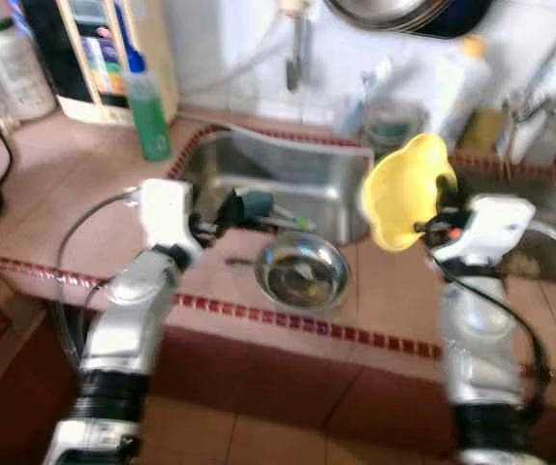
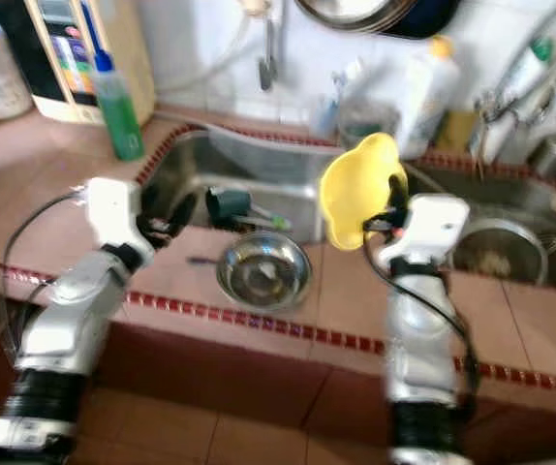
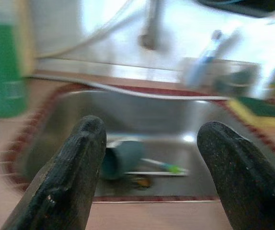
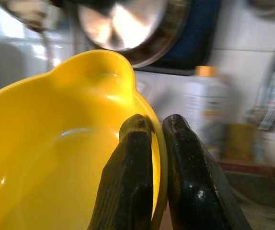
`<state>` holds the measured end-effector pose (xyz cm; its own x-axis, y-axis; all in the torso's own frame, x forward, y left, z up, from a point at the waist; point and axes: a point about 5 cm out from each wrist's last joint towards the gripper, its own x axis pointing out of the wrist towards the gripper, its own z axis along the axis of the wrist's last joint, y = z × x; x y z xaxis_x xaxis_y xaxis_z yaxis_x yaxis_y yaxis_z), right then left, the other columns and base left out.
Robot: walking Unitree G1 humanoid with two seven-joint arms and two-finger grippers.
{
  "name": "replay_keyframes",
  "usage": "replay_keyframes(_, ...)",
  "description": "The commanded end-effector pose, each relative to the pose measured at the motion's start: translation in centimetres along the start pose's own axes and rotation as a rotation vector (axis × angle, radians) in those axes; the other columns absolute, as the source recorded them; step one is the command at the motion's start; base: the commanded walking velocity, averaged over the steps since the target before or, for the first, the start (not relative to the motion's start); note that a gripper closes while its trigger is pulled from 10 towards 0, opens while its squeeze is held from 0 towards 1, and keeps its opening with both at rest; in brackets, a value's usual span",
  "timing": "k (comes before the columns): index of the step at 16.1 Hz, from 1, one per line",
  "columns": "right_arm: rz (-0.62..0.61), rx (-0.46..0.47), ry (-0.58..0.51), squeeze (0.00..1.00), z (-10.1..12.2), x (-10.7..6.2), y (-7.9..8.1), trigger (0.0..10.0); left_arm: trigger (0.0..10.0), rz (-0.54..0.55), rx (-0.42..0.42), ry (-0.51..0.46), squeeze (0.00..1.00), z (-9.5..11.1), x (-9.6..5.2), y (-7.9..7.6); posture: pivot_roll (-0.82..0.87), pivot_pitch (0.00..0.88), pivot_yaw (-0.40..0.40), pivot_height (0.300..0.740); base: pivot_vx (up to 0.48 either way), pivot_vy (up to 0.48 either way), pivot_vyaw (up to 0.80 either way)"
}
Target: Kitchen organization
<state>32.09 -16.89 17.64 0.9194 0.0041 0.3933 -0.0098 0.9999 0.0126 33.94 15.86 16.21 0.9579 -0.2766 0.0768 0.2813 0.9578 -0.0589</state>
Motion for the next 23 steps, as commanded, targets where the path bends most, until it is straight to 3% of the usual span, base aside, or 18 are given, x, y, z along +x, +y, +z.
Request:
replay_keyframes(1,-0.017,-0.011,-0.003,0.00,0.0,0.0,-0.7,10.0,10.0,-0.022,-0.004,-0.017,0.00,0.4,0.3,-0.7,-0.04,0.000,-0.029,0.740,0.289,0.000,0.00)
replay_keyframes(20,0.012,-0.007,0.012,0.00,-0.4,0.3,-0.2,10.0,10.0,-0.037,-0.011,-0.025,0.00,0.6,0.3,-0.8,-0.02,0.000,-0.037,0.740,0.304,0.000,0.00)
replay_keyframes(23,-0.001,-0.013,0.054,0.00,-0.9,0.4,-0.8,10.0,10.0,-0.109,0.005,-0.031,0.00,0.7,0.1,-1.9,-0.02,0.000,-0.032,0.740,0.000,0.000,0.00)
